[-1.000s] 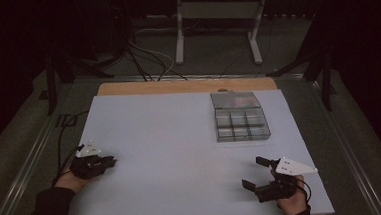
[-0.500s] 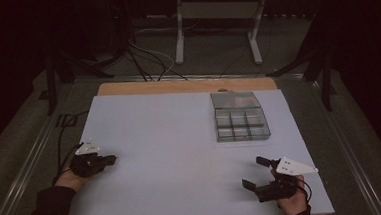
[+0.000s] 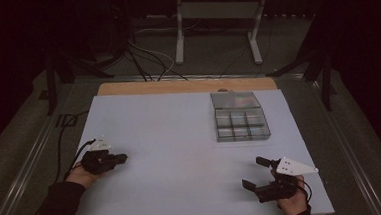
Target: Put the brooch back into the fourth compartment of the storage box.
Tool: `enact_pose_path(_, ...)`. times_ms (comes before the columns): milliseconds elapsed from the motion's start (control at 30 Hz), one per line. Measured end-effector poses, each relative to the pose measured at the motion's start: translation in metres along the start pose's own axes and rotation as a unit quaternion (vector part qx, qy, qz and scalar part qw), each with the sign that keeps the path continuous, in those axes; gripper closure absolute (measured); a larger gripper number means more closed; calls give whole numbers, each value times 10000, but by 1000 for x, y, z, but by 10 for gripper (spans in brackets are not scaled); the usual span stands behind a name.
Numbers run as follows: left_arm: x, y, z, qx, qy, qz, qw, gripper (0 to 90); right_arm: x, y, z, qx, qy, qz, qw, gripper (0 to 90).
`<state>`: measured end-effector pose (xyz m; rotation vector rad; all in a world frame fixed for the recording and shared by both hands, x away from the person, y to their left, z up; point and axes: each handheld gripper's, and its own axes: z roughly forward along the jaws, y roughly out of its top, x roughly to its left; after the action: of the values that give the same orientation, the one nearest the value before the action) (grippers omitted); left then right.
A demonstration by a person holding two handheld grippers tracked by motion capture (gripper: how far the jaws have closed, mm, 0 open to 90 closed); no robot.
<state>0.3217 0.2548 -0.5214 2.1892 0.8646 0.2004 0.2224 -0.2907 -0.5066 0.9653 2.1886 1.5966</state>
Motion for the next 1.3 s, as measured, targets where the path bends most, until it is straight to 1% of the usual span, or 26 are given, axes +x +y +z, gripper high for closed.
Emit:
enact_pose_path(67, -1, 2, 2, 28, -32, 37, 10000, 884, 0, 0, 0, -3, 3, 5, 10000, 0)
enact_pose_path(100, -3, 5, 6, 17, -95, 41, 9999, 884, 0, 0, 0, 0, 3, 6, 10000, 0)
enact_pose_path(167, -6, 9, 9, 59, -148, 101, 9998, 884, 0, 0, 0, -9, 6, 0, 10000, 0)
enact_pose_path(267, -10, 15, 15, 50, -214, 153, 9996, 884, 0, 0, 0, -11, 14, -1, 10000, 0)
enact_pose_path(367, -13, 22, 19, -40, -312, 96, 9995, 884, 0, 0, 0, -3, 16, 2, 10000, 0)
enact_pose_path(433, -15, 26, 21, -5, -382, 129, 9992, 883, 0, 0, 0, 3, 16, 4, 10000, 0)
enact_pose_path(533, -21, 33, 26, 79, -453, 271, 9986, 884, 0, 0, 0, -6, 23, -1, 10000, 0)
enact_pose_path(633, -24, 41, 31, 62, -522, 324, 9981, 884, 0, 0, -1, -25, 35, 2, 10000, 0)
enact_pose_path(667, -26, 44, 32, 19, -523, 326, 9981, 884, 0, 0, -1, -26, 36, -3, 10000, 0)
enact_pose_path(800, -33, 55, 38, -38, -694, 393, 9968, 884, 1, 1, -1, -31, 36, -23, 10000, 0)
enact_pose_path(867, -36, 60, 41, -3, -734, 474, 9962, 884, 1, 1, -1, -37, 41, -11, 10000, 0)
enact_pose_path(1033, -43, 74, 47, -25, -883, 573, 9944, 884, 1, 1, -1, -28, 48, -13, 10000, 0)
enact_pose_path(1133, -48, 82, 52, -26, -1014, 634, 9928, 884, 1, 1, -1, -29, 40, -23, 10000, 0)
enact_pose_path(1200, -52, 86, 55, -9, -1093, 727, 9913, 884, 1, 1, -1, -39, 36, -29, 10000, 0)
enact_pose_path(1300, -56, 92, 60, -12, -1161, 735, 9905, 884, 1, 1, -1, -35, 44, -26, 10000, 0)
